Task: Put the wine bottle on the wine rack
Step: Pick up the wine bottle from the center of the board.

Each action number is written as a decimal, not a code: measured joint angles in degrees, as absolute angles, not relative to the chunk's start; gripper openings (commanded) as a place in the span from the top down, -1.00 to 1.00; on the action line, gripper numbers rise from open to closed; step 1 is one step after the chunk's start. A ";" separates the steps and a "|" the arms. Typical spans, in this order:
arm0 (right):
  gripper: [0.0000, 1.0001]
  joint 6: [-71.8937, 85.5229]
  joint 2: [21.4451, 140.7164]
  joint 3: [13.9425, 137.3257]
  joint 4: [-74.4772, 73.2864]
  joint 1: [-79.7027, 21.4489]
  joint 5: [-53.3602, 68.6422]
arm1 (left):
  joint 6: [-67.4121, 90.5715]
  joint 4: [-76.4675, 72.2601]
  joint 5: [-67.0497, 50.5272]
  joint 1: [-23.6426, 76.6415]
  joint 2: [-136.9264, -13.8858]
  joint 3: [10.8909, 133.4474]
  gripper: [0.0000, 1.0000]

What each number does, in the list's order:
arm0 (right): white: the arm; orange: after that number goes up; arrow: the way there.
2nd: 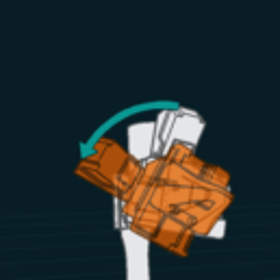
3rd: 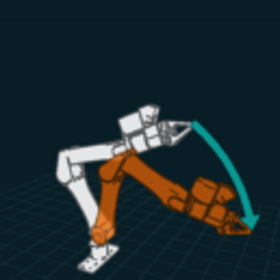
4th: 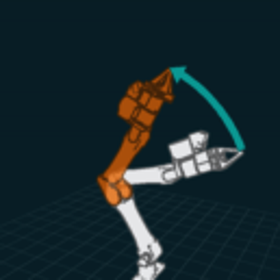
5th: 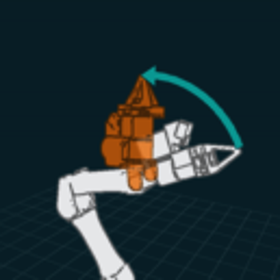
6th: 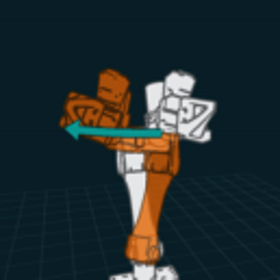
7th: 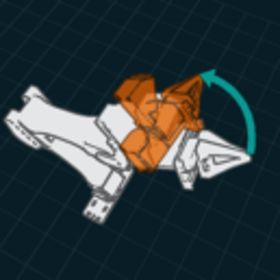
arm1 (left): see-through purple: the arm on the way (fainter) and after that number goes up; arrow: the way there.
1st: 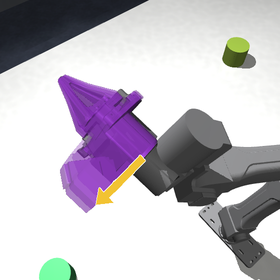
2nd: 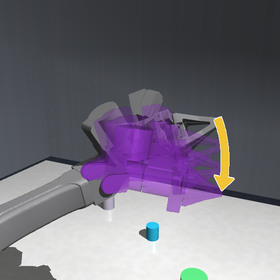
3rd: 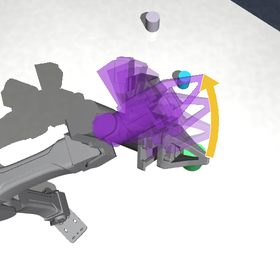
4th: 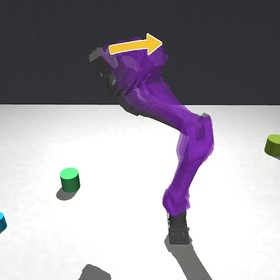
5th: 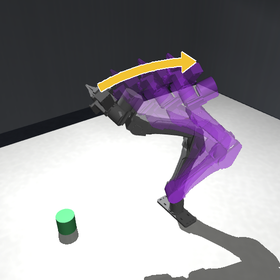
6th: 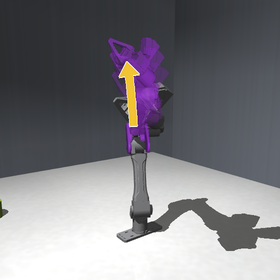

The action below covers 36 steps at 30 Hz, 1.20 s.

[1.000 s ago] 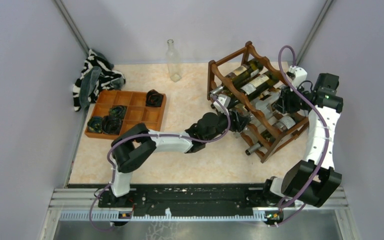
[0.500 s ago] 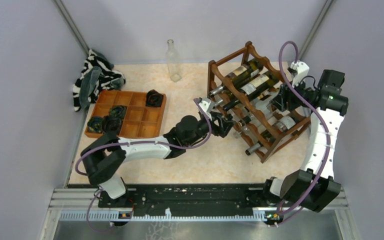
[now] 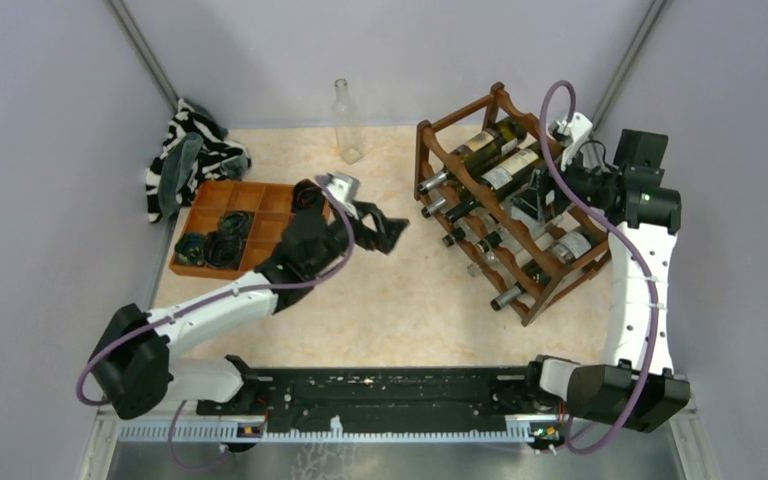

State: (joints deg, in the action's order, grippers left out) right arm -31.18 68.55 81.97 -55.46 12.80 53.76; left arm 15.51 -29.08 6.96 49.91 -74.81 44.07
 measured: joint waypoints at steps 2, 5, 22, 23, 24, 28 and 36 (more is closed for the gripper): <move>-0.41 -30.13 68.53 82.65 -54.11 12.10 55.07 | 17.15 -27.59 3.62 44.45 -72.03 42.98 -0.97; -0.45 -28.91 68.51 83.09 -51.44 10.20 57.01 | 19.05 -25.98 -0.30 36.64 -69.69 42.61 -0.97; -0.53 -24.05 68.31 82.87 -42.35 3.11 64.03 | 17.67 -13.28 -12.78 15.59 -90.35 70.63 -0.97; -0.54 -23.92 68.29 82.85 -42.26 3.01 64.27 | 16.97 -12.53 -12.88 15.16 -92.66 73.08 -0.97; -0.54 -23.88 68.27 82.76 -42.06 2.98 64.40 | 16.43 -11.84 -12.91 14.94 -94.54 75.07 -0.97; -0.54 -23.79 67.92 81.73 -41.32 2.61 64.77 | 12.60 -8.62 -11.86 14.37 -103.42 84.82 -0.97; -0.55 -23.81 67.90 81.38 -41.01 2.42 65.23 | 6.28 -9.61 -11.77 13.98 -113.80 93.43 -0.96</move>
